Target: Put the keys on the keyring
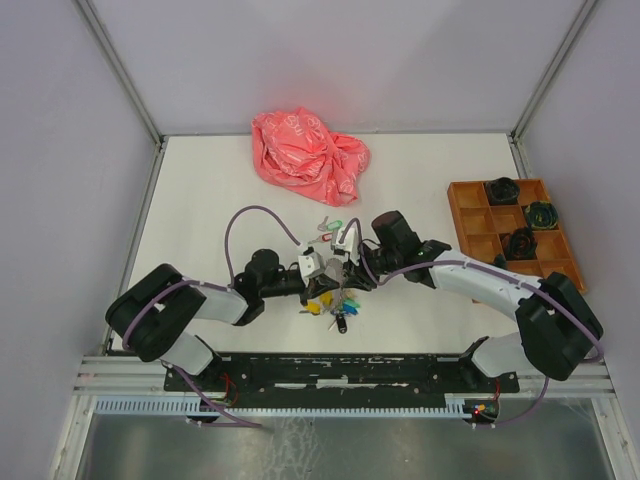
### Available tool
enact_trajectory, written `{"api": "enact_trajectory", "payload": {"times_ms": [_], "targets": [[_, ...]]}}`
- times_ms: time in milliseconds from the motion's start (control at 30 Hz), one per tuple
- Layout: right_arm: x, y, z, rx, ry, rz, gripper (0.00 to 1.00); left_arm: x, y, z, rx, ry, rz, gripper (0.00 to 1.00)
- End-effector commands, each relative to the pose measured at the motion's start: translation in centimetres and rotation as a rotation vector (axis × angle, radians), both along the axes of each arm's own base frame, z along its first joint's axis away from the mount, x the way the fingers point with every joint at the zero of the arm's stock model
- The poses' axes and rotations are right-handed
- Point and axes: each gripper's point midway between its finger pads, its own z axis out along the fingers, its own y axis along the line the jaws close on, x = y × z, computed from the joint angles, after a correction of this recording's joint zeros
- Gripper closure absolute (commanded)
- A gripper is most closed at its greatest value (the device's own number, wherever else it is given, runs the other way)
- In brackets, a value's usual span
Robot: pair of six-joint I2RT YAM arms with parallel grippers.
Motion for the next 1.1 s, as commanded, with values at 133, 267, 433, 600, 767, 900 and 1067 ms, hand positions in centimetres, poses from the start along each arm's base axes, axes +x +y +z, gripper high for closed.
{"api": "enact_trajectory", "payload": {"times_ms": [133,267,433,600,767,900,1067], "targets": [[2.5,0.3,3.5,0.086,-0.079,-0.152,0.60,1.0,-0.3,2.4,-0.047,-0.096,0.024,0.97],[1.9,0.6,3.3,0.094,-0.055,-0.117,0.62,1.2,-0.4,2.2,-0.036,-0.076,0.037,0.97],[1.3,0.9,2.9,0.101,-0.030,-0.079,0.61,1.8,-0.3,2.2,-0.022,-0.050,0.077,0.97],[1.6,0.5,1.9,0.078,-0.025,-0.112,0.59,2.3,0.0,2.5,-0.026,-0.027,0.124,0.97],[1.9,-0.3,0.7,0.053,-0.026,-0.177,0.55,2.8,0.2,2.8,-0.039,-0.011,0.163,0.97],[1.7,-0.2,0.1,0.065,-0.009,-0.178,0.50,2.8,0.2,3.0,-0.054,0.003,0.176,0.97],[1.9,0.2,-0.5,0.079,-0.017,-0.170,0.48,2.9,0.2,3.3,-0.078,0.019,0.193,0.97]]}}
